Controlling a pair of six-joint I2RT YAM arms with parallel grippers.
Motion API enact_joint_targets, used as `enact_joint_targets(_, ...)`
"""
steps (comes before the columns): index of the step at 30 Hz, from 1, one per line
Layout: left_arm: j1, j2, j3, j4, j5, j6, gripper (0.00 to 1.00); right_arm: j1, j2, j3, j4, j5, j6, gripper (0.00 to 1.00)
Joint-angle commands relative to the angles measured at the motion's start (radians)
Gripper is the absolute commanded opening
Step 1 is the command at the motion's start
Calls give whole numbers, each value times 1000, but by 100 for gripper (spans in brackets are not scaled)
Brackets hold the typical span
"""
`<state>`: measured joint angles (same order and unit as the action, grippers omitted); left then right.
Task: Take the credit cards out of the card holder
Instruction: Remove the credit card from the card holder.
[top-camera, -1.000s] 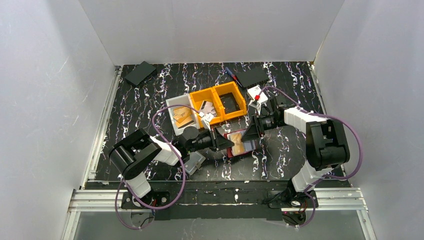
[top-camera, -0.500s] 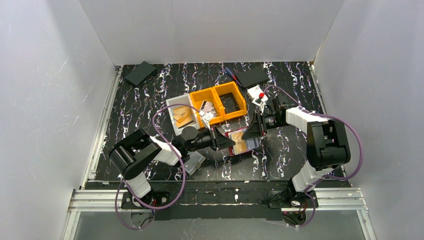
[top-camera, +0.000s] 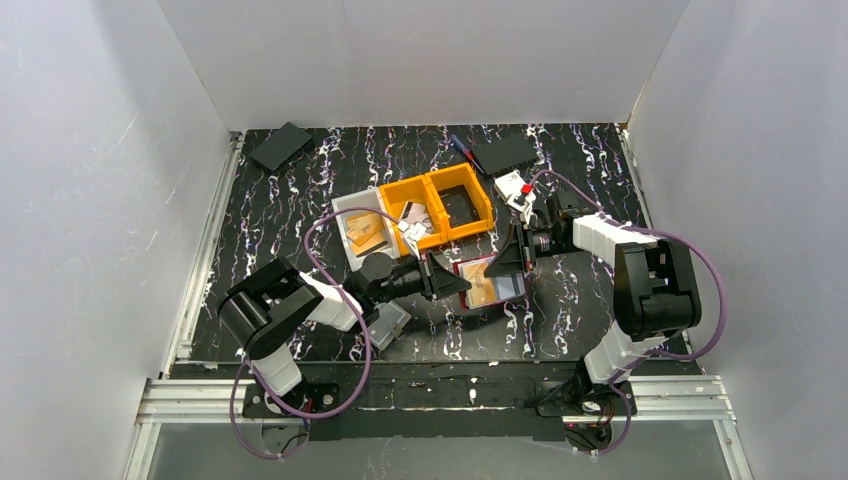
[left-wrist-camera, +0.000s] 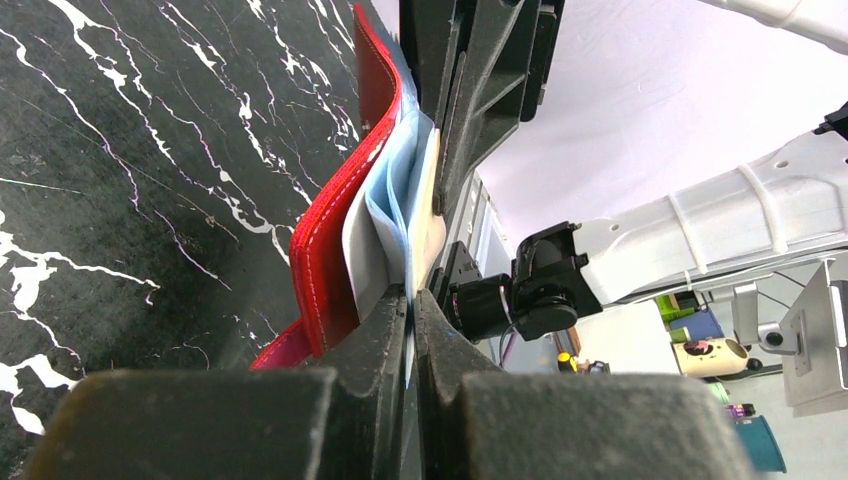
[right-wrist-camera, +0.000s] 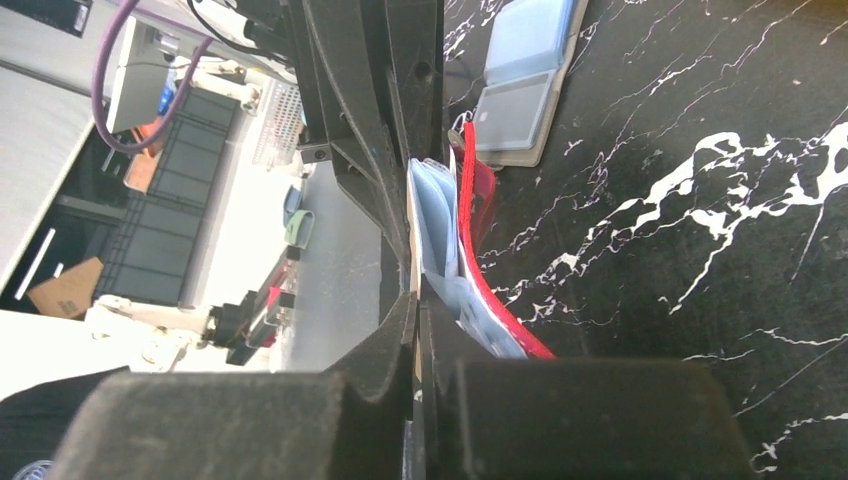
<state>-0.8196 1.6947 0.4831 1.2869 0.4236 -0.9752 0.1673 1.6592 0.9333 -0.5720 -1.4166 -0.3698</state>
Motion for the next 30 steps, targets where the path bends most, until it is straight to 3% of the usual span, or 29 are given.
enact_joint_targets(1, 14, -2, -11, 27, -8, 4, 0, -3, -32, 32, -20, -67, 8, 3)
enact_joint_targets(11, 51, -11, -75, 118, 7, -33, 0, -14, -19, 25, -7, -49, -2, 1)
enact_joint_targets(18, 53, -31, -75, 126, 26, -38, 18, -14, -13, 20, 1, -36, -3, 1)
enact_joint_targets(22, 60, -37, -82, 124, 31, -37, 5, -14, -11, 20, 3, -32, -4, 1)
enact_joint_targets(24, 62, -37, -90, 124, 29, -38, 3, -14, -13, 22, 1, -22, -6, 1)
enact_joint_targets(29, 68, -41, -109, 124, 14, -39, 3, -18, -13, 26, 1, 47, -9, 1)
enact_joint_targets(30, 69, -43, -112, 124, 12, -39, 8, -18, -11, 25, 0, 57, -11, 1)
